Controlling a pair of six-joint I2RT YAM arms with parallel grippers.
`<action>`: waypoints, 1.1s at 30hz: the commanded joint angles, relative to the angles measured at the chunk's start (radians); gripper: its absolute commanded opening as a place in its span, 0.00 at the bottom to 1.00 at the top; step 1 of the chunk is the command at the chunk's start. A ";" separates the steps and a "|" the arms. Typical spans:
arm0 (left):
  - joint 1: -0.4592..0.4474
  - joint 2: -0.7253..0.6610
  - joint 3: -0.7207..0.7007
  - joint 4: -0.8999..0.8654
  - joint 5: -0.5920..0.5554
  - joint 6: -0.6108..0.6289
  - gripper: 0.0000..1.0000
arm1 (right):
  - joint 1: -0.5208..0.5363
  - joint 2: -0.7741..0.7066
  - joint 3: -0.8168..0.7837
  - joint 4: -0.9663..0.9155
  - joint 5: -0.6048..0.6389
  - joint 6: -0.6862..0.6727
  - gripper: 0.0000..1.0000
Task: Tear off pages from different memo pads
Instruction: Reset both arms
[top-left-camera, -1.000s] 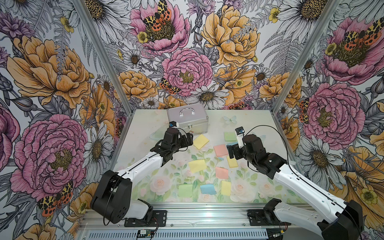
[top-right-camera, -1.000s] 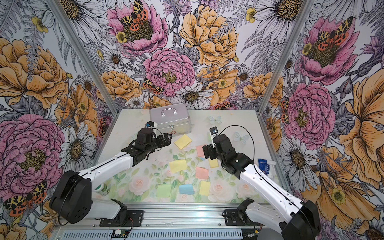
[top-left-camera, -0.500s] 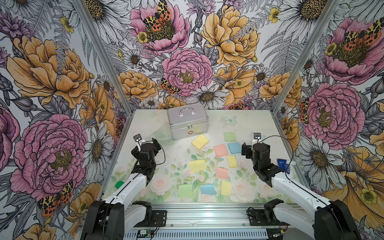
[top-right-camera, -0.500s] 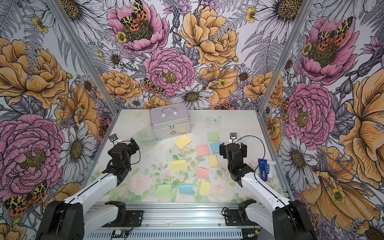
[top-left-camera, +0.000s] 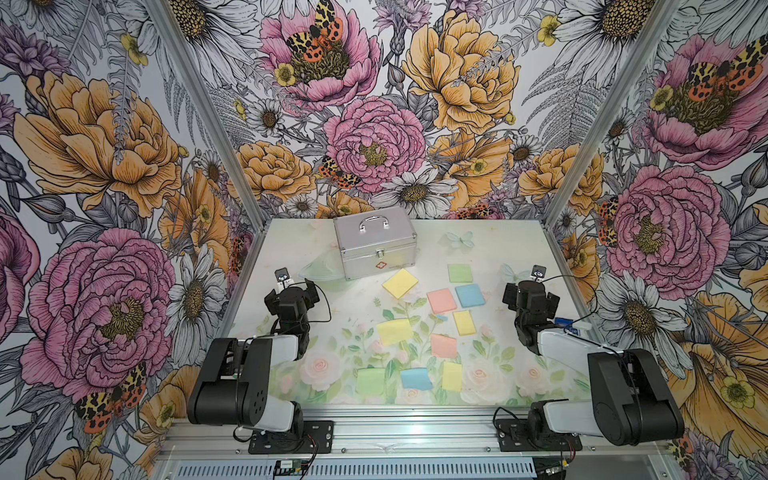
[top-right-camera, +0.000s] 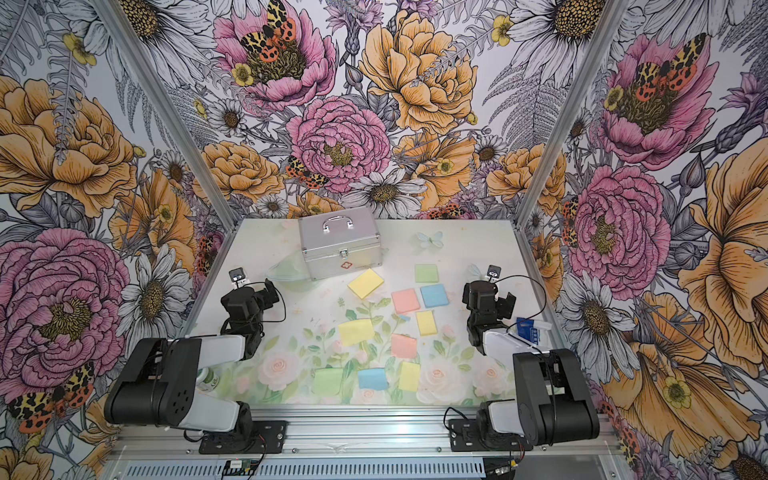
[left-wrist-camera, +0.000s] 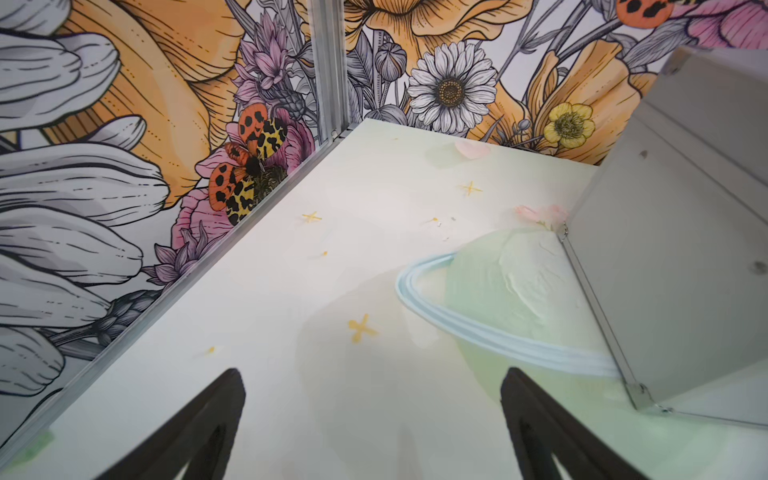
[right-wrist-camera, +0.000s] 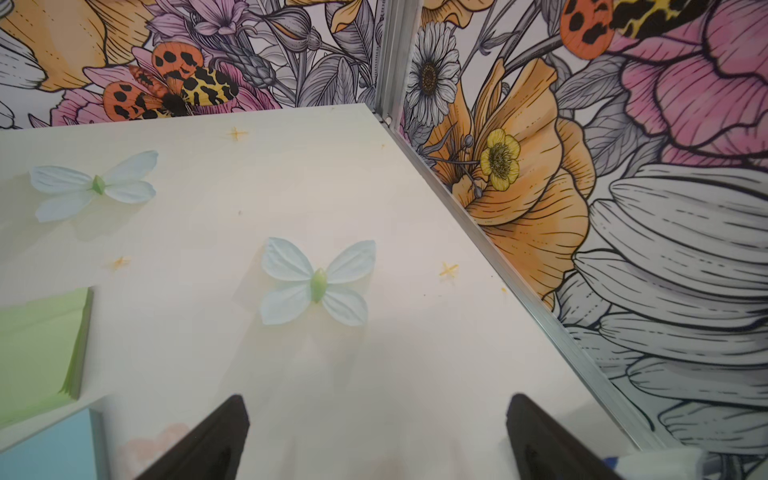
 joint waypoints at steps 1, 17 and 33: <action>0.040 0.036 -0.020 0.180 0.141 0.029 0.99 | -0.034 0.026 -0.077 0.327 -0.012 -0.024 0.99; -0.008 0.030 0.001 0.131 0.078 0.070 0.99 | -0.108 0.174 -0.041 0.401 -0.481 -0.120 0.99; 0.007 0.030 0.003 0.125 0.108 0.063 0.99 | -0.094 0.171 -0.039 0.396 -0.456 -0.125 0.99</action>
